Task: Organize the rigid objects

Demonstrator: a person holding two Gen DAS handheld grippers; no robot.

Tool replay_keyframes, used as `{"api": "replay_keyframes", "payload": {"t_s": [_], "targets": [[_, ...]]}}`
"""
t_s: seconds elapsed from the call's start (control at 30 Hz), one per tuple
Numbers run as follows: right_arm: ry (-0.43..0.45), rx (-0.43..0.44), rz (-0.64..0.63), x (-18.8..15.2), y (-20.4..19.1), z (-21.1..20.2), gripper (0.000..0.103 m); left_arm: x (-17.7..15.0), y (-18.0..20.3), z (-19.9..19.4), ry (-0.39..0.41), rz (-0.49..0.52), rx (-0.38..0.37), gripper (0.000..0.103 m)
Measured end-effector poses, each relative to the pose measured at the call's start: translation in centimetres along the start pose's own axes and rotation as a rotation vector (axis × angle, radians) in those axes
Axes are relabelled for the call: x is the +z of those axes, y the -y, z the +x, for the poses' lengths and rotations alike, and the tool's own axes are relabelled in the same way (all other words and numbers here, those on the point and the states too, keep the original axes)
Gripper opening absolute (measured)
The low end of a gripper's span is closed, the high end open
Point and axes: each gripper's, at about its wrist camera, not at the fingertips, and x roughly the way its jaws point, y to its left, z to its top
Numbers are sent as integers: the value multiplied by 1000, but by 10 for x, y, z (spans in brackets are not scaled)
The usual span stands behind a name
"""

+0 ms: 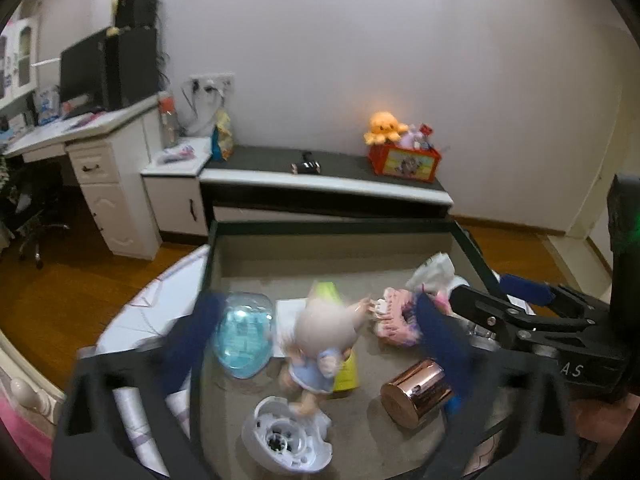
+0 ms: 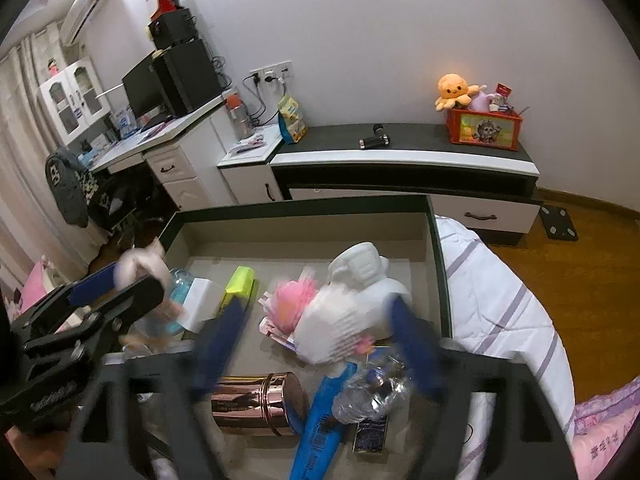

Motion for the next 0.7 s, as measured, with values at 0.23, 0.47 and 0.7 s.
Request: {"api": "replay_keyframes", "payload": {"t_s": [0.23, 0.47, 0.7], "targets": [[62, -44, 59, 0, 5, -29, 90, 3, -7, -42, 88, -18, 10, 103], [108, -61, 56, -4, -5, -65, 90, -2, -12, -81, 131, -29, 24, 103], [142, -100, 34, -24, -18, -104, 90, -18, -11, -120, 140, -18, 52, 103]]}}
